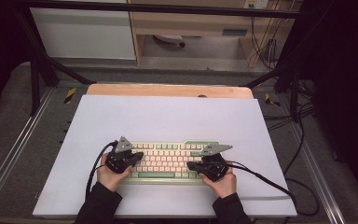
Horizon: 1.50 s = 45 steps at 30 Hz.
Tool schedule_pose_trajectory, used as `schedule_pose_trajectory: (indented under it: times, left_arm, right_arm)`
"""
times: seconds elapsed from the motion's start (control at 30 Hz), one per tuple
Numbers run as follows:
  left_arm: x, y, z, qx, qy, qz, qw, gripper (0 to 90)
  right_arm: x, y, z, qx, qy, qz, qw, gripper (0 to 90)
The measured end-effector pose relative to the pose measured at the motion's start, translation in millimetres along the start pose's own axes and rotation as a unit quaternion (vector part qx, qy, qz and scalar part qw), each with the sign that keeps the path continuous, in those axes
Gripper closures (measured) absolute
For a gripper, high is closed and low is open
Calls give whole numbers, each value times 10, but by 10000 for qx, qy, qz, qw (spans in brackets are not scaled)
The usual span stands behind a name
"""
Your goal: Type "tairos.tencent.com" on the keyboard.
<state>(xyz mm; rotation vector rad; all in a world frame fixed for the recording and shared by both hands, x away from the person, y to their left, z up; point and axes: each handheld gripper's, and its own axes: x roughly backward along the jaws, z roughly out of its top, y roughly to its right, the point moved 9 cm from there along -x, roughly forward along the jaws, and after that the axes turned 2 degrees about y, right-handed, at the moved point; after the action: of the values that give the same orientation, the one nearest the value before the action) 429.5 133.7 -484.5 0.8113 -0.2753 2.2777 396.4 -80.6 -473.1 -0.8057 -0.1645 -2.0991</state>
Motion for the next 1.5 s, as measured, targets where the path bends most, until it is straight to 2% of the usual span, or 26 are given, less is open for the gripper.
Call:
schedule_pose_trajectory:
  times: [0.6, 0.97, 1.5]
  left_arm:
    - [-23, 28, -17, -49, 9, -56, 10000, 899]
    - [80, 76, 12, -78, 91, -141, 9998, 899]
    - [278, 8, -90, -6, 128, -113, 9999, 900]
  right_arm:
    - [4, 4, 2, 23, 4, -9, 10000, 900]
    - [17, 0, 14, 23, 33, -6, 10000, 900]
    - [20, -18, 31, -36, 80, 13, 10000, 900]
